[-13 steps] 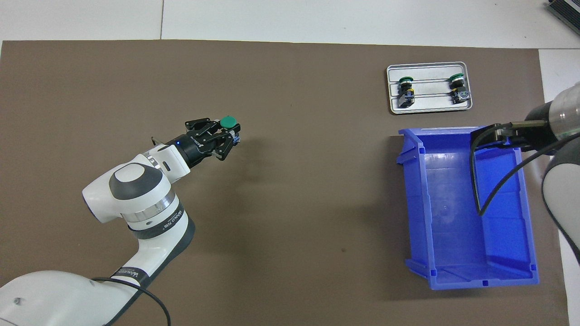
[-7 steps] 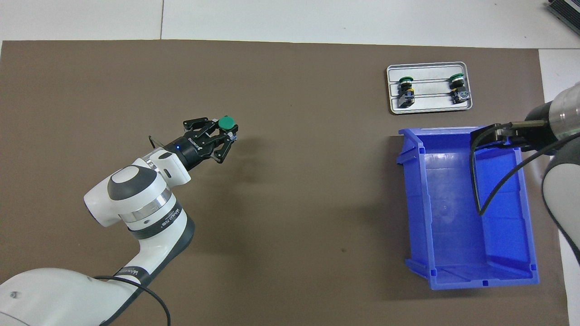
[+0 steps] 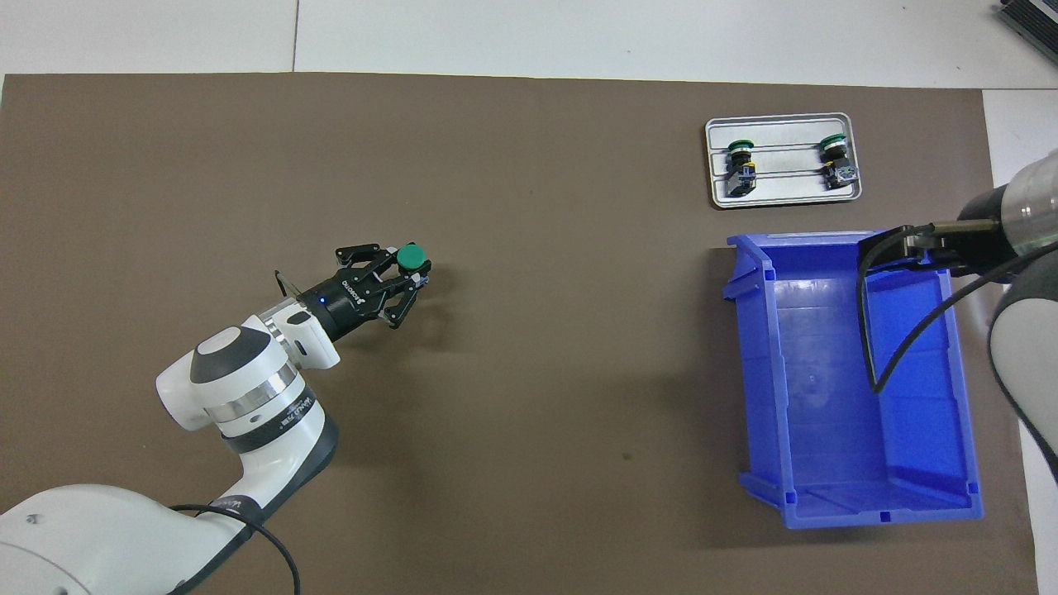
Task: Place and press button with both arms
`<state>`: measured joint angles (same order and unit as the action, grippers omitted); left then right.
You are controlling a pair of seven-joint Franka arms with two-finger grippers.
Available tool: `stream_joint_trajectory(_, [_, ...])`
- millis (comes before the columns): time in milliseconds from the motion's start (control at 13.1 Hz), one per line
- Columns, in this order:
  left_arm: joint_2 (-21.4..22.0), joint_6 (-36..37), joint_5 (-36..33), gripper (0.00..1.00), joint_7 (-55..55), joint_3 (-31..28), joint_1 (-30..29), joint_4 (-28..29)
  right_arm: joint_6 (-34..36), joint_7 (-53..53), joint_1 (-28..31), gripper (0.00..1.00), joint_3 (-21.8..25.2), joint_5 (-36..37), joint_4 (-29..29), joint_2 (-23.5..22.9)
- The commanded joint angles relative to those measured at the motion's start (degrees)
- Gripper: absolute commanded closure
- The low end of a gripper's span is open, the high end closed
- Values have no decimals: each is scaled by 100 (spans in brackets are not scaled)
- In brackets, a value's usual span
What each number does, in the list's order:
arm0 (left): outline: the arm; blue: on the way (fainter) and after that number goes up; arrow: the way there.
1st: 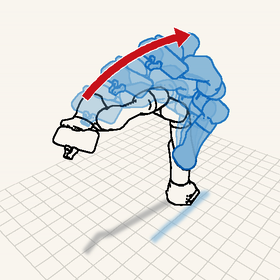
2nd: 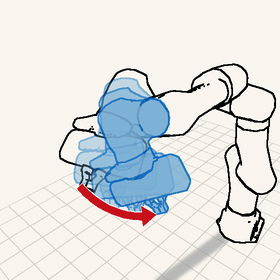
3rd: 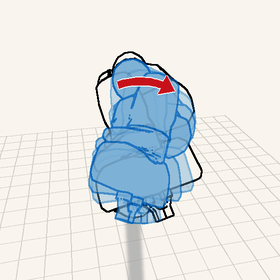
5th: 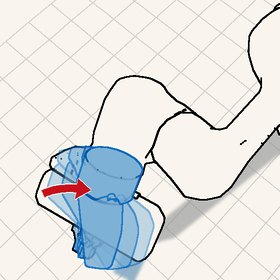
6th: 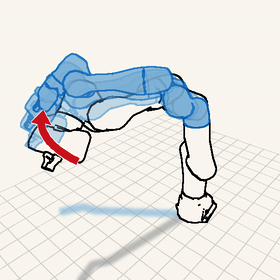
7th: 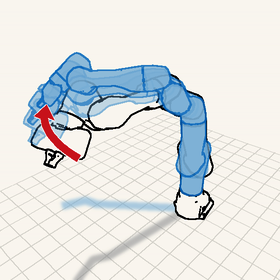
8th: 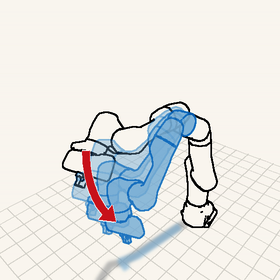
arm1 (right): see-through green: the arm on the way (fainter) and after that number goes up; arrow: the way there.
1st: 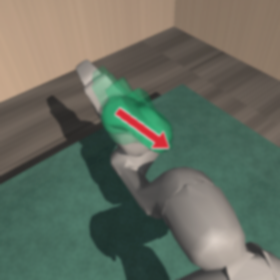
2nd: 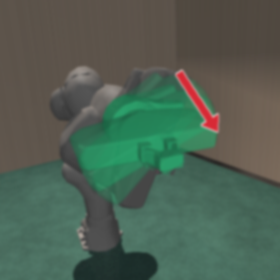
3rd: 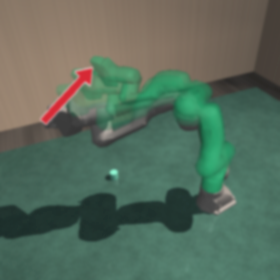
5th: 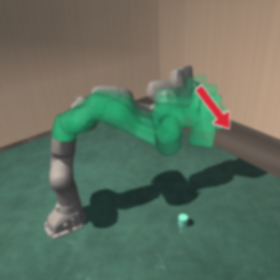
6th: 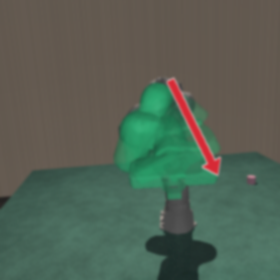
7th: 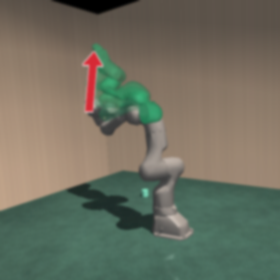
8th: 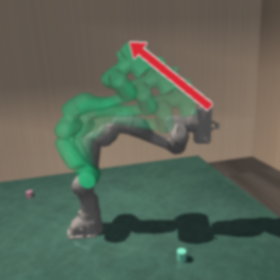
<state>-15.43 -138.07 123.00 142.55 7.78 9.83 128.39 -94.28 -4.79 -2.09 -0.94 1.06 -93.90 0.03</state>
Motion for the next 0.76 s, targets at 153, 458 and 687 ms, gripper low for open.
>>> stream_joint_trajectory(153, [234, 641, 189, 100, 905, -14, -95, 713, 41, 153, 24, 0, -3, -62, -59, 76])
stream_joint_trajectory(458, [339, 1018, 189, 100, 1055, -14, -113, 959, 41, 153, 24, 0, -3, -62, -59, 76])
stream_joint_trajectory(687, [462, 1370, 189, 100, 1178, -22, -210, 1257, 41, 153, 24, 0, -3, -54, -59, 76])
